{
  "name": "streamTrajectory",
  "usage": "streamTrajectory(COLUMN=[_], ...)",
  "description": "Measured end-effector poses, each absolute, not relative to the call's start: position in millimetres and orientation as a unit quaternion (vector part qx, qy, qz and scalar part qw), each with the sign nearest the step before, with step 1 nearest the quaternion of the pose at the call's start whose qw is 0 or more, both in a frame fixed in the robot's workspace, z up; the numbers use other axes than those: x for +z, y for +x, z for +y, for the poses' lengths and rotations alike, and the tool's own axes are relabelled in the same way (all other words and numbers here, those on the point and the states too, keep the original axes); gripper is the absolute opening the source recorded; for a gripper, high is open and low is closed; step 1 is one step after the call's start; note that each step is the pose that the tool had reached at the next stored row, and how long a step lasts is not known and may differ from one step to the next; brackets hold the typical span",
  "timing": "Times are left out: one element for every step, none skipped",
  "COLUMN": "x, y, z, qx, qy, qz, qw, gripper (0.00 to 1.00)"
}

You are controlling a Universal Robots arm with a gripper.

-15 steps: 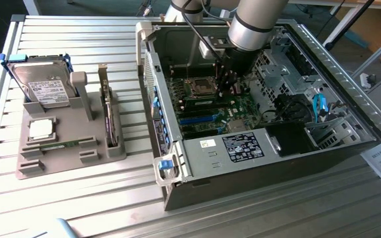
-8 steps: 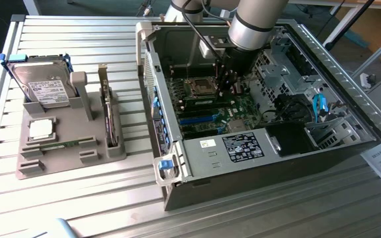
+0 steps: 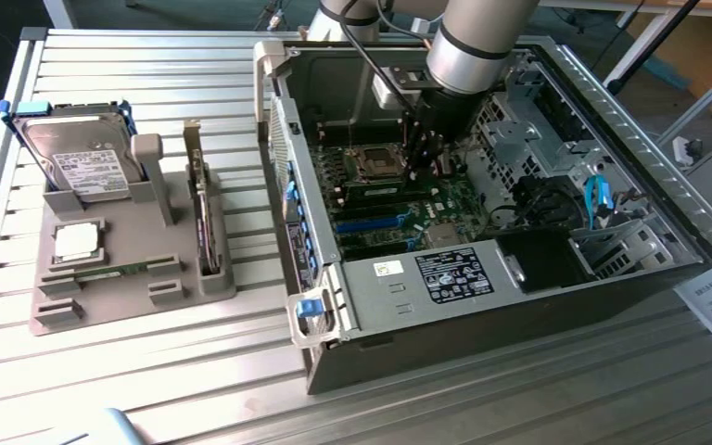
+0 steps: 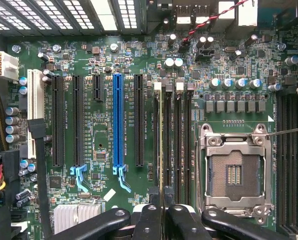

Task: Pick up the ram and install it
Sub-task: 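Insert the ram into the slot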

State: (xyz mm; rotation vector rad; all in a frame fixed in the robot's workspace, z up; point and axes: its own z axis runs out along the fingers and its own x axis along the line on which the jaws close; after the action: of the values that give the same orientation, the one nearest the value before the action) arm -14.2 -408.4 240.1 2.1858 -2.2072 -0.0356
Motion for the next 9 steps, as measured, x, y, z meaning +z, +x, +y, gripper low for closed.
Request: streamTrajectory(x=[240.0,240.0,240.0,240.0,240.0,240.0,240.0,240.0,240.0], y=[-14.2,-14.2,-14.2,-14.2,-14.2,-14.2,-14.1,-14.2,-14.2], z=[-408.4,-408.4,-408.4,-408.4,-408.4,-408.4,-408.4,-408.4,-408.4], qx=[-0.011,-0.011,-0.011,-0.011,-0.011,-0.011,-0.011,-0.011,-0.011], qy=[0.703,0.703,0.703,0.704,0.704,0.704,0.704,0.704,0.704], qz=[-0.71,-0.71,-0.71,-0.71,-0.71,-0.71,-0.71,-0.71,-0.71], qw=[0.017,0.017,0.017,0.018,0.017,0.017,0.017,0.017,0.017], gripper=[0.12,0.12,0.12,0.12,0.12,0.12,0.12,0.12,0.12])
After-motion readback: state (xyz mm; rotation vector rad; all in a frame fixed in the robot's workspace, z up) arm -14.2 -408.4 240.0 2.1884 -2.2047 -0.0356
